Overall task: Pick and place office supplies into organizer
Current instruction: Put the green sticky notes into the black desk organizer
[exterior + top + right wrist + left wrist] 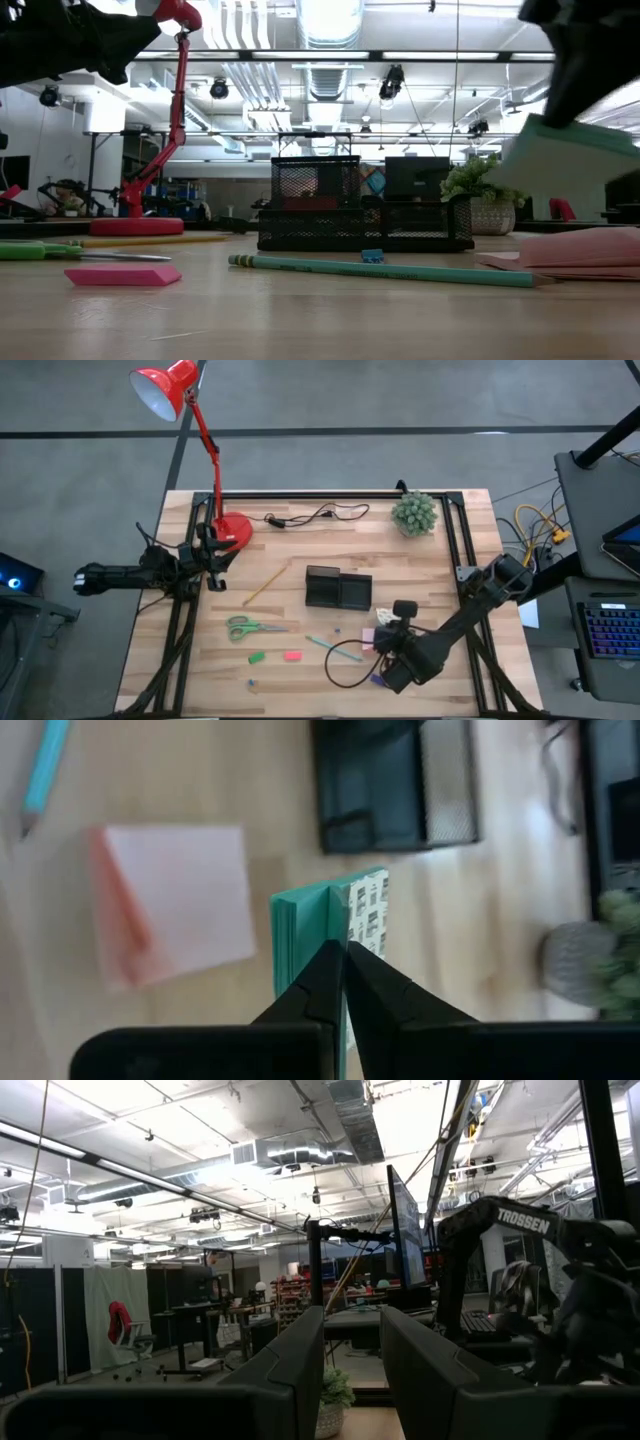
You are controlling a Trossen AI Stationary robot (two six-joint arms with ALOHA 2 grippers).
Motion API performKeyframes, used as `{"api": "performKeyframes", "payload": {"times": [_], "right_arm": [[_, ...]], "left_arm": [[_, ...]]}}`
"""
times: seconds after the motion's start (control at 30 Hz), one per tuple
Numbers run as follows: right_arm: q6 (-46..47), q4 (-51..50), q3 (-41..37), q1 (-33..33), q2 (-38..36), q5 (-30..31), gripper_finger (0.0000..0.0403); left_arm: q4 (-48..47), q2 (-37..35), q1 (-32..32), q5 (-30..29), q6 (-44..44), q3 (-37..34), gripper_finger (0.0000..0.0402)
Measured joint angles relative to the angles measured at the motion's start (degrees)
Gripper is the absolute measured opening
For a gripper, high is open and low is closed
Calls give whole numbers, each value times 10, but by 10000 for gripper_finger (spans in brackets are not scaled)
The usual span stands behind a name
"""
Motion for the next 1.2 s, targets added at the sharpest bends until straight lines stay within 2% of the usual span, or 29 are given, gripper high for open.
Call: {"api": "performKeyframes", "payload": {"times": [0.17,0.3,0.67,1.1,1.2], "right_arm": [[-19,2,24,-28,0,69,8],[-31,8,27,-64,0,88,8],[-143,131,24,-148,2,98,8],[-141,134,-3,-157,4,102,8],[-145,163,-21,-161,4,102,8]], "left_arm": [[0,0,0,0,0,0,89],[0,0,0,0,0,0,89],[0,0,0,0,0,0,89],[0,0,0,0,0,0,89],[0,0,0,0,0,0,89]]}}
